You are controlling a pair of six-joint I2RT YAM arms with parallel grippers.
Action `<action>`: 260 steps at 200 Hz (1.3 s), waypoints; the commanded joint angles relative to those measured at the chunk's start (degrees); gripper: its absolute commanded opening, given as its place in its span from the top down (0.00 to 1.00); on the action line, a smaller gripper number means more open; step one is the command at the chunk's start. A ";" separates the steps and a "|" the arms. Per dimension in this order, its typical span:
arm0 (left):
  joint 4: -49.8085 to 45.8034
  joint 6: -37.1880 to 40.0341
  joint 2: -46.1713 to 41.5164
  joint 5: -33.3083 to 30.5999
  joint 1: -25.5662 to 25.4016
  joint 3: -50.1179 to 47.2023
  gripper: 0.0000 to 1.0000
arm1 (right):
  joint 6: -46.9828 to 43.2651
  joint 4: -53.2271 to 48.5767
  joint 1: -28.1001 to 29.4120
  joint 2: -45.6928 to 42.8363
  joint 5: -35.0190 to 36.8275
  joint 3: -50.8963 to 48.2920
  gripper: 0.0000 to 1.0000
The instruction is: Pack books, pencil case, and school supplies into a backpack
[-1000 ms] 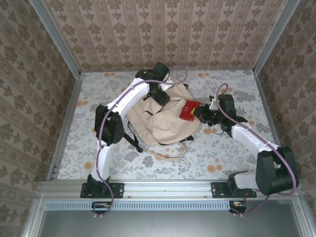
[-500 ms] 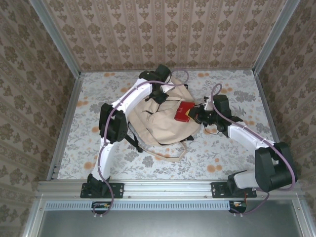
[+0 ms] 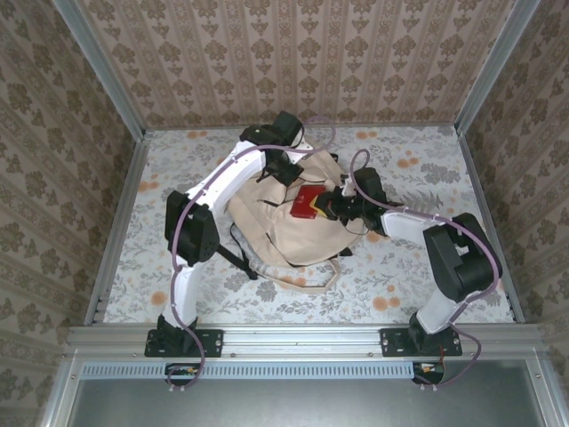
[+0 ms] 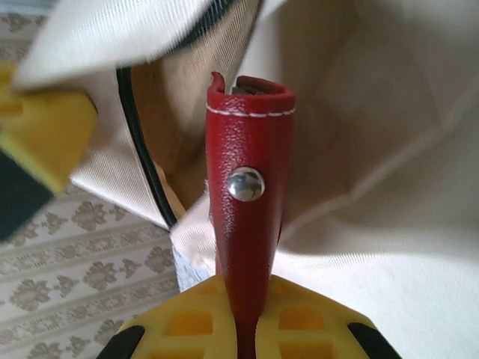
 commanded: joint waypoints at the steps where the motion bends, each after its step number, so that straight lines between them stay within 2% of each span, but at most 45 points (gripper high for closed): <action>1: 1.98 -2.42 -4.91 2.94 -0.39 0.19 0.91 | 4.37 6.46 -0.59 3.18 1.86 3.71 0.90; 29: 2.25 -3.46 -5.30 3.72 -0.26 -0.78 0.92 | 7.83 10.76 -0.81 6.58 5.40 4.20 0.90; 57: 2.56 -5.19 -5.03 5.66 -0.23 -0.43 0.91 | 12.11 21.07 0.15 11.55 5.89 5.72 0.90; 80: 2.63 -7.45 -4.87 6.55 0.55 -0.17 0.92 | 13.46 23.69 1.22 13.93 8.20 7.59 0.90; 123: 3.28 -10.49 -4.46 9.37 2.16 -1.47 0.92 | 14.67 22.00 2.94 16.95 11.06 11.43 0.89; 134: 3.16 -10.68 -4.02 9.98 2.17 -1.45 0.91 | 15.48 25.66 3.45 17.85 11.14 11.30 0.89; 152: 2.40 -11.08 -3.23 9.29 2.38 -0.92 0.91 | 16.84 32.93 3.79 17.46 12.10 8.60 0.89; 203: 1.57 -12.73 -2.74 8.05 3.74 -1.11 0.89 | 15.32 36.36 3.10 12.47 14.74 2.06 0.87; 219: 1.68 -12.99 -3.07 8.37 3.92 -1.29 0.88 | 14.88 36.95 3.23 12.84 13.76 2.45 0.87; 260: 2.01 -13.72 -3.87 9.58 4.45 -1.68 0.88 | 17.43 47.00 3.86 15.70 11.41 2.73 0.87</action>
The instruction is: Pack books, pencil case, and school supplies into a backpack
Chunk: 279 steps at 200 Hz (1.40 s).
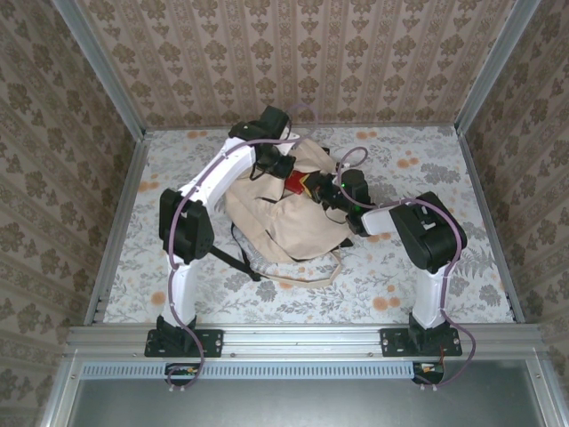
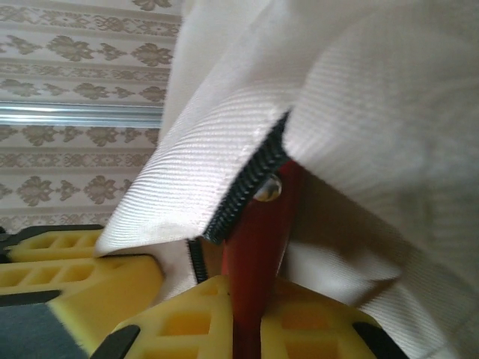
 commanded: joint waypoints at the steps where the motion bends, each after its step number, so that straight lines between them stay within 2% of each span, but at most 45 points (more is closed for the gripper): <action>1: -0.74 -1.74 -3.47 3.37 0.25 -0.40 0.88 | 1.65 11.44 0.48 0.45 -1.01 0.37 0.87; 48: 1.21 -2.76 -5.16 7.39 1.03 -2.12 0.88 | 2.00 7.84 1.37 3.84 -2.30 5.20 0.86; 101: 3.07 -4.05 -5.80 10.54 1.83 -3.97 0.89 | 1.10 4.29 3.51 8.44 -0.08 11.01 0.84; 128: 3.57 -4.52 -5.63 10.81 2.19 -4.83 0.89 | 0.81 0.02 4.02 9.79 -0.55 13.93 0.75; 157: 4.36 -5.16 -5.04 9.98 2.79 -6.28 0.90 | -0.62 -9.95 4.03 8.68 -0.01 14.16 0.65; 216: 5.02 -6.09 -2.77 9.07 4.03 -8.45 0.94 | -6.02 -23.73 3.68 0.89 1.25 10.86 0.50; 248: 5.37 -6.18 -2.30 9.50 4.38 -9.05 0.94 | -8.52 -32.38 3.58 -3.04 2.58 9.39 0.51; 279: 5.72 -6.18 -2.33 10.09 4.39 -9.27 0.94 | -8.95 -37.16 3.58 -2.66 2.89 9.99 0.61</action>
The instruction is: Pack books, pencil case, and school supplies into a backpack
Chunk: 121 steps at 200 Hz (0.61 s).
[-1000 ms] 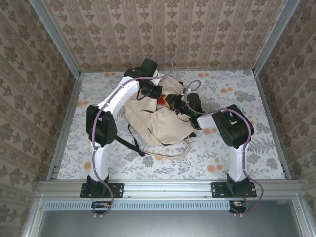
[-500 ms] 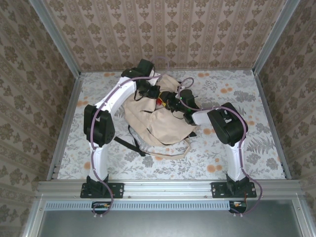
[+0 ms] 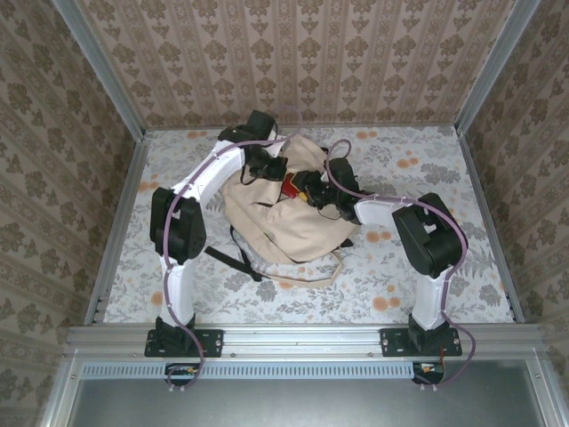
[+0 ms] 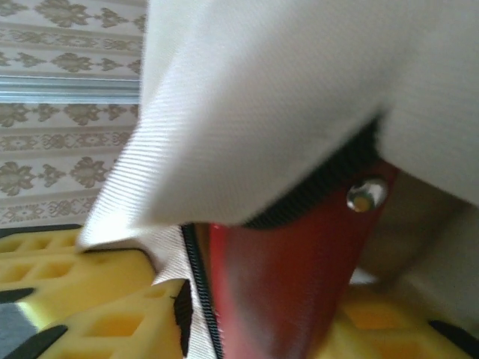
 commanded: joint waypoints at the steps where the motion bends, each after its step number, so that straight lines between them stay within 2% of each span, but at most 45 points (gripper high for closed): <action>1: 0.08 -0.85 0.21 2.00 0.54 -0.78 0.94 | -1.84 -8.34 0.45 -0.61 1.21 -0.04 0.62; 37: 0.24 -0.71 -0.28 4.12 0.50 -0.88 0.94 | -2.30 -7.74 0.46 1.81 -1.10 2.90 0.78; 70: 1.48 -0.70 -1.08 8.45 0.47 -1.86 0.94 | -0.27 5.01 0.51 5.39 -5.19 4.49 0.88; 100: 1.57 -0.80 -1.36 7.95 0.53 -2.53 0.94 | 0.67 11.17 0.55 6.82 -6.32 4.71 0.90; 121: 1.52 -0.99 -0.48 7.60 0.54 -2.54 0.93 | 0.05 5.78 0.54 6.42 -5.44 5.57 0.87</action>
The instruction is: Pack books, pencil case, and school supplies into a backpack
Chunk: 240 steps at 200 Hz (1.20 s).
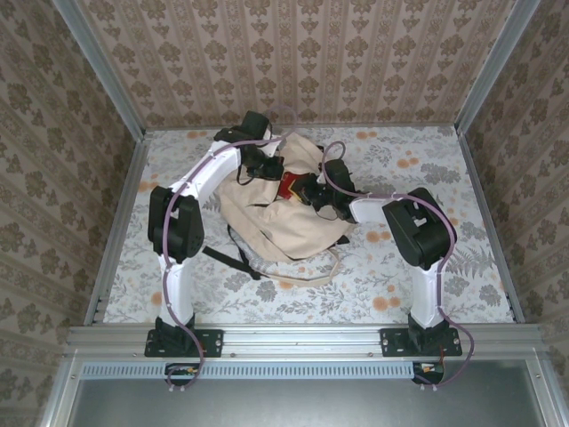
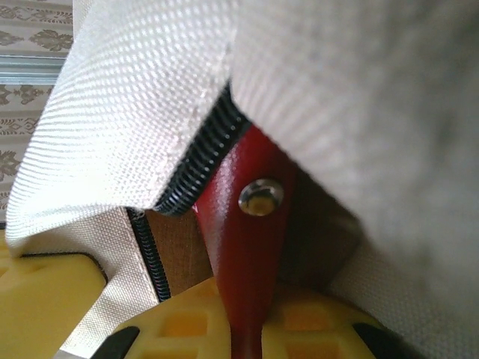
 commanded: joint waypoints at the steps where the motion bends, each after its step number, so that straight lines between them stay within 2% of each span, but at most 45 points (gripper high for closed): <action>1: -0.86 -1.01 -0.39 4.60 -1.30 -0.47 0.93 | 0.25 1.11 0.70 0.48 -1.09 3.04 0.87; 20: -1.80 -1.43 1.27 3.56 -1.25 0.46 0.94 | -0.72 -4.77 0.70 -1.00 0.75 2.63 0.81; 48: -2.06 -2.00 0.67 0.45 -1.19 0.81 0.95 | -2.10 -12.62 0.66 -7.43 5.89 -2.03 0.87; 75: 0.62 -1.61 -2.50 0.95 -1.25 -0.84 0.96 | -1.37 -20.59 0.43 -12.58 10.54 -4.50 0.89; 92: 2.19 -1.36 -3.86 2.03 -1.34 -1.89 0.96 | 0.06 -23.43 0.28 -12.33 11.09 -3.68 0.90; 149: 3.43 -0.96 -3.75 4.73 -2.26 -2.06 0.96 | 4.78 -21.70 0.63 -6.48 9.31 0.99 0.90; 161: 3.22 -1.02 -3.44 5.12 -2.47 -1.71 0.96 | 5.02 -18.16 0.52 -4.54 7.22 2.48 0.90; 188: 2.82 -0.78 -3.13 6.30 -2.66 -1.64 0.95 | 4.43 -19.58 0.65 -1.31 4.46 6.95 0.90; 217: 2.71 -0.38 -2.92 7.93 -2.95 -1.73 0.95 | 3.82 -16.00 0.78 1.32 0.47 8.73 0.90; 240: 2.55 -0.65 -2.60 7.10 -2.93 -1.89 0.95 | 2.82 -11.63 0.78 3.09 -3.15 9.82 0.85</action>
